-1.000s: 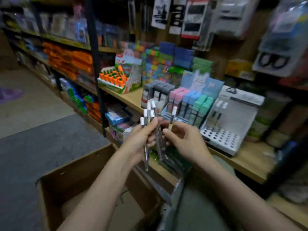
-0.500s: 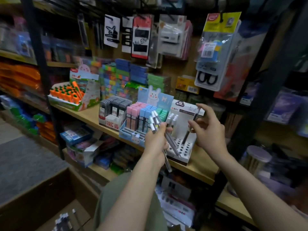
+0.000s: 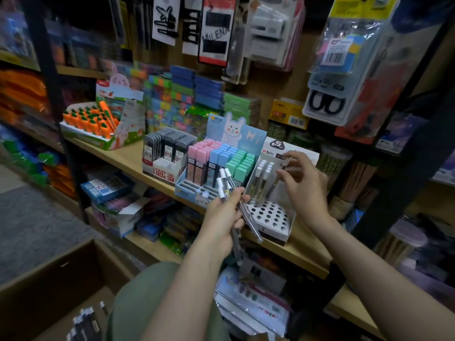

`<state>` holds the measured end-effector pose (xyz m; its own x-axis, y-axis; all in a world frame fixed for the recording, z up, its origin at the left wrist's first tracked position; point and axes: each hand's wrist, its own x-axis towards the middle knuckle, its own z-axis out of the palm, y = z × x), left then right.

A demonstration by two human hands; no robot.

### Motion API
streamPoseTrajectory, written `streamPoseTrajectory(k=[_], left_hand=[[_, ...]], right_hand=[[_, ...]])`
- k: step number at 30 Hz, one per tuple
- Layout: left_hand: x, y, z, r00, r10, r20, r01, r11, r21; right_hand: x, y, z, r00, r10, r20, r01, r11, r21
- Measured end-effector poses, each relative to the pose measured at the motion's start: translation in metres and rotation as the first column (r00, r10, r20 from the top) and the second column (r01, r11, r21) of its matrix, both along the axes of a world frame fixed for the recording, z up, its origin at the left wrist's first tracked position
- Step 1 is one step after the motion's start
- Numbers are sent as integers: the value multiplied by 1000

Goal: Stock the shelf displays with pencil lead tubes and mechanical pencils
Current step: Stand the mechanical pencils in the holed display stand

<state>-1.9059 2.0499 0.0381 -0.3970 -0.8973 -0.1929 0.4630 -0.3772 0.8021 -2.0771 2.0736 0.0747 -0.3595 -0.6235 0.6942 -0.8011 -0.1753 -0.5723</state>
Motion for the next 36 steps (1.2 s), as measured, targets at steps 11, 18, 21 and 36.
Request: streamPoseTrajectory(k=[11,18,21,36], left_hand=[[0,8,3,996,-79,-44,80,996,33],[-6,15,4,997,-70,22,71,997,-31],[-4,16,4,994,-84,63,89,992,-89],[-1,19,7,979,-183,90,200,951,-235]], right_hand=[[-1,-8,14,997,-78,-22,79,997,18],[1,-10,21,989,-137,-56,142,985,99],[3,-8,16,986,-145,-86,153,983,100],[28,26,36,971,207,118,-233,926,298]])
